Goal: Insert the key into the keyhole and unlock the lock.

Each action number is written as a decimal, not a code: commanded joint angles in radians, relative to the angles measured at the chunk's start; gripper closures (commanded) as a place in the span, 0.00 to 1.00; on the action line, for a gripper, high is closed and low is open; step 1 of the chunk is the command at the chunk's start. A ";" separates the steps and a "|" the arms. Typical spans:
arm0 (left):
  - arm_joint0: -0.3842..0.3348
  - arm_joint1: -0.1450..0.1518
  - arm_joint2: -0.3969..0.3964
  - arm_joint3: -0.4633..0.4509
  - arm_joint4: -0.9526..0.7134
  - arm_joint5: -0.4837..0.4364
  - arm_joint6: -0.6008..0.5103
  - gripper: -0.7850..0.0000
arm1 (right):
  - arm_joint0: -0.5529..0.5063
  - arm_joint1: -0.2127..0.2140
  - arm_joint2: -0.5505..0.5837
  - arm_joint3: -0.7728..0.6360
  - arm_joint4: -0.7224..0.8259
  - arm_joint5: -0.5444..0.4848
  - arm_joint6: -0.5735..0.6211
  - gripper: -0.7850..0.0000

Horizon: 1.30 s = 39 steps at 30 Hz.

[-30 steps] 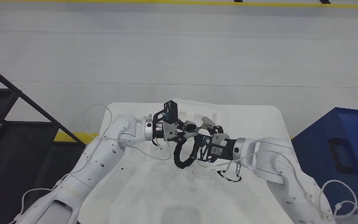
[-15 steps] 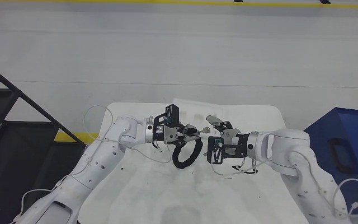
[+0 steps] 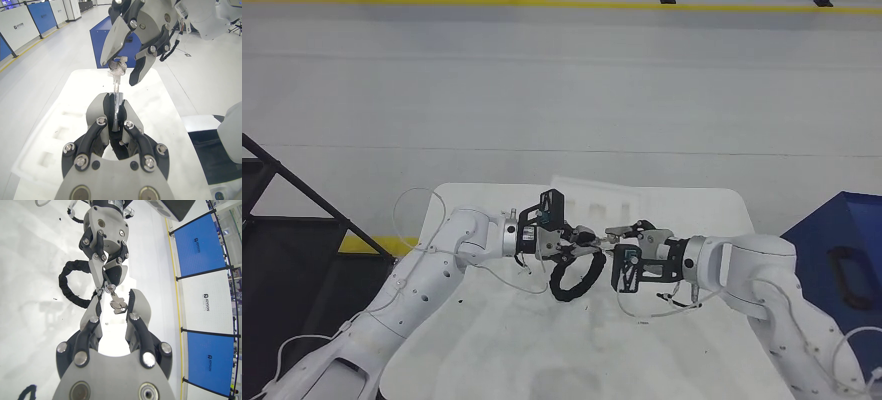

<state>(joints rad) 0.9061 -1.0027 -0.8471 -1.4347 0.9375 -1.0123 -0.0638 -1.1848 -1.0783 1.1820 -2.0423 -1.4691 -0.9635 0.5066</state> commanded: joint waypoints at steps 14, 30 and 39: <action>-0.015 0.009 0.021 -0.002 0.005 0.000 0.015 1.00 | -0.019 0.004 0.005 0.043 0.191 0.063 -0.014 1.00; -0.005 0.000 0.009 -0.005 0.054 0.006 0.060 1.00 | -0.058 0.003 0.032 0.065 0.639 0.361 0.141 1.00; -0.003 -0.009 0.005 0.012 0.083 0.011 0.067 1.00 | -0.062 0.004 0.035 0.078 0.686 0.403 0.134 0.00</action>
<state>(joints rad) 0.9035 -1.0108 -0.8406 -1.4261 1.0168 -1.0017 0.0043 -1.2442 -1.0744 1.2143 -1.9663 -0.7851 -0.5601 0.6453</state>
